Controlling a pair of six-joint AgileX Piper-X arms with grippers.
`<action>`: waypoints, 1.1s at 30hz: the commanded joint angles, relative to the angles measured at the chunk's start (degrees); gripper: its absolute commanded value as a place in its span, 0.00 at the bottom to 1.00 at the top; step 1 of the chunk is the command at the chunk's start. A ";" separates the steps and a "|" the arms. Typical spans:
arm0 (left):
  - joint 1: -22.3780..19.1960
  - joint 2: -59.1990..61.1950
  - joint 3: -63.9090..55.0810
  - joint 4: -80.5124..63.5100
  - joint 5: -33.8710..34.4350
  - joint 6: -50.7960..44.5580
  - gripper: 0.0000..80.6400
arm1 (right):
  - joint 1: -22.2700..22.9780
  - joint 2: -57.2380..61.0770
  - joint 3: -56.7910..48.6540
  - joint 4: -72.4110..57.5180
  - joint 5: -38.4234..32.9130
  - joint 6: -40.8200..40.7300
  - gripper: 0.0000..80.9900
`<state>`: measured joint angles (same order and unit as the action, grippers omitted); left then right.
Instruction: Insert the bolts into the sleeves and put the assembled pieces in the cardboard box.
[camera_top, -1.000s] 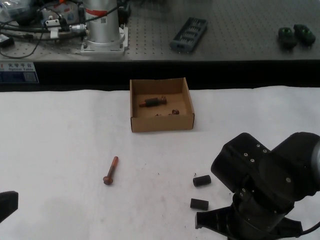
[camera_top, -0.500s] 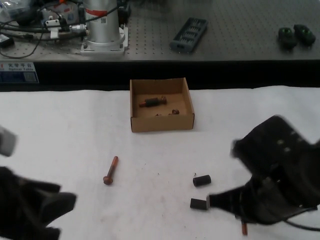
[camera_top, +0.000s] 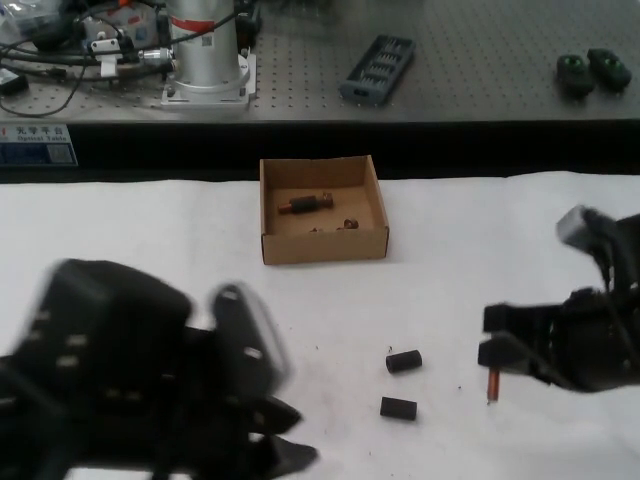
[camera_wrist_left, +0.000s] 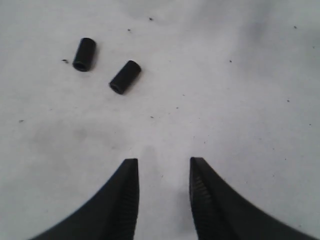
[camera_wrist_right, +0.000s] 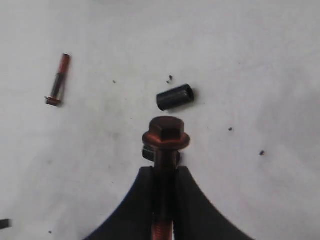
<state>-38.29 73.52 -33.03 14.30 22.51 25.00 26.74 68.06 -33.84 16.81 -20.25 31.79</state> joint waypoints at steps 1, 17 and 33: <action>-2.27 6.93 -4.56 -1.53 0.32 7.42 0.32 | -0.60 -1.13 -0.16 -1.41 -2.42 -0.88 0.01; -3.21 26.75 -27.33 9.42 -0.44 26.49 0.41 | -1.04 -10.12 -0.16 0.49 -2.70 -4.60 0.01; -6.08 34.40 -30.38 9.90 -2.41 30.72 0.41 | -4.76 -14.06 -0.16 4.72 -3.87 -9.94 0.01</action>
<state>-44.19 107.09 -62.57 24.55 20.76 54.43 22.22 54.04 -33.78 21.94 -23.13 22.30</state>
